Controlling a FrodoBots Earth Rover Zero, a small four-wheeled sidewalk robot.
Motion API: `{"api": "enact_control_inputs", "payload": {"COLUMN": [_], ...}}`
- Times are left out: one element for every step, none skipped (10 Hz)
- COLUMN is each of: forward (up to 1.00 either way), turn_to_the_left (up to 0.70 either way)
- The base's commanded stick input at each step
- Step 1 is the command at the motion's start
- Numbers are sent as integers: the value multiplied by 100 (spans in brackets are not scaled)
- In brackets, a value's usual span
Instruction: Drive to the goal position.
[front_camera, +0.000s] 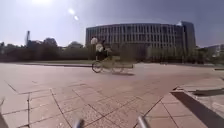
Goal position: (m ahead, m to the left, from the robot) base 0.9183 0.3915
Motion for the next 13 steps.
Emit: {"api": "enact_control_inputs", "payload": {"forward": [70, 70, 70, 70, 70, 70, 70, 70, 70, 70, 70, 70, 70], "turn_to_the_left": [-23, -32, -25, 0, 0, 0, 0, 0, 0, 0, 0, -8, -22]}}
